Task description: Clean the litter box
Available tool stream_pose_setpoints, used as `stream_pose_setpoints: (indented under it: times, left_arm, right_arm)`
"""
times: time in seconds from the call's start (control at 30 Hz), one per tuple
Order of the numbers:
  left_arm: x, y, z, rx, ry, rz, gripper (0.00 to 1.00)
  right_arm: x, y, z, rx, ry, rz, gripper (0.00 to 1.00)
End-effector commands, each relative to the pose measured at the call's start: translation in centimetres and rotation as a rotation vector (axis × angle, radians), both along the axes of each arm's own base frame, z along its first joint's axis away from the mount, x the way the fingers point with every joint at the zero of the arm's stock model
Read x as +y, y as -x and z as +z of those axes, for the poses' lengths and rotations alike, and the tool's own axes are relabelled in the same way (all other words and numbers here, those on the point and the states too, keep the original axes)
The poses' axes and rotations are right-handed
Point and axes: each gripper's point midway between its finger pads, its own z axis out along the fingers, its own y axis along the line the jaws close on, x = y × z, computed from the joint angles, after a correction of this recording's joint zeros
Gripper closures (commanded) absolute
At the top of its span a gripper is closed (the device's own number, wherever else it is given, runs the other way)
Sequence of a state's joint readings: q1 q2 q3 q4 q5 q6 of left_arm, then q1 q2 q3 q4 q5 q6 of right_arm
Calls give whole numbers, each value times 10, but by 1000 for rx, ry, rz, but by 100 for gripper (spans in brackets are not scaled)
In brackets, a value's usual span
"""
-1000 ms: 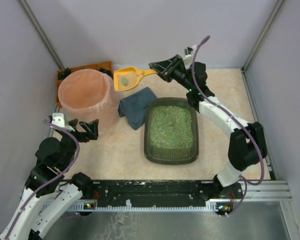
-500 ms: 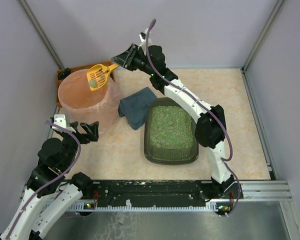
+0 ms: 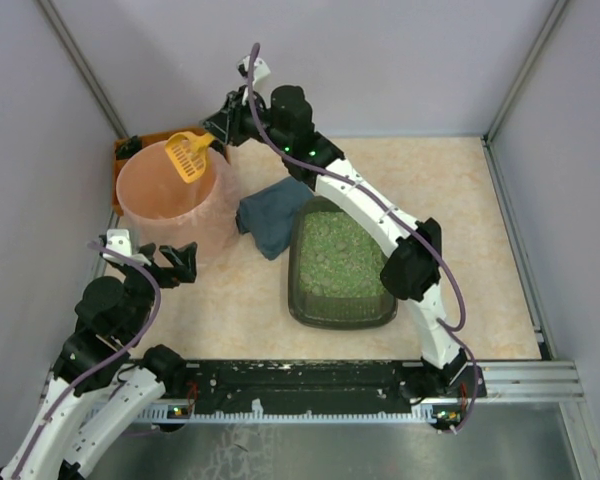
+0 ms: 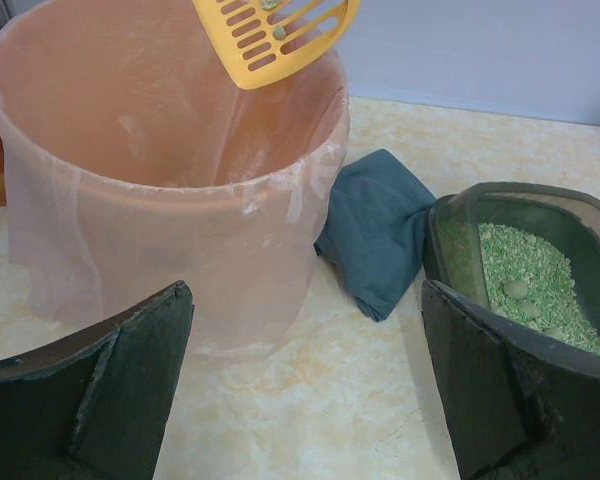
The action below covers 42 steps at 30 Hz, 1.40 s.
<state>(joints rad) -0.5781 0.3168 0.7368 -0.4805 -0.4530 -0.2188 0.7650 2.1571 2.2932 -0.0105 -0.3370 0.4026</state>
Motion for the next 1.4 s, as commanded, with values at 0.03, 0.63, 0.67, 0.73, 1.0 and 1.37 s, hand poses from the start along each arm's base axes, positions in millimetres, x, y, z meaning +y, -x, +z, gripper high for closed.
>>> stream_pose_setpoints:
  times: [0.03, 0.63, 0.67, 0.73, 1.0, 1.37]
  left_arm:
    - [0, -1, -3, 7, 2, 6, 1]
    - [-47, -35, 0, -40, -66, -146, 0]
    - [-48, -37, -2, -38, -67, -147, 0]
    - [-52, -40, -5, -37, -61, -155, 0]
    - [-67, -50, -17, -5, -56, -191, 0]
    - [-71, -52, -24, 12, -59, -202, 0]
  right_arm:
    - [-17, 24, 61, -140, -55, 17, 100]
    - [-224, 84, 65, -9, -56, -335, 100]
    - [-239, 85, 53, 10, -21, -381, 100]
    - [-263, 89, 29, 49, 46, -453, 100]
    - [-316, 101, -58, 189, 262, -646, 100]
    - [-343, 74, -154, 343, 516, -787, 100]
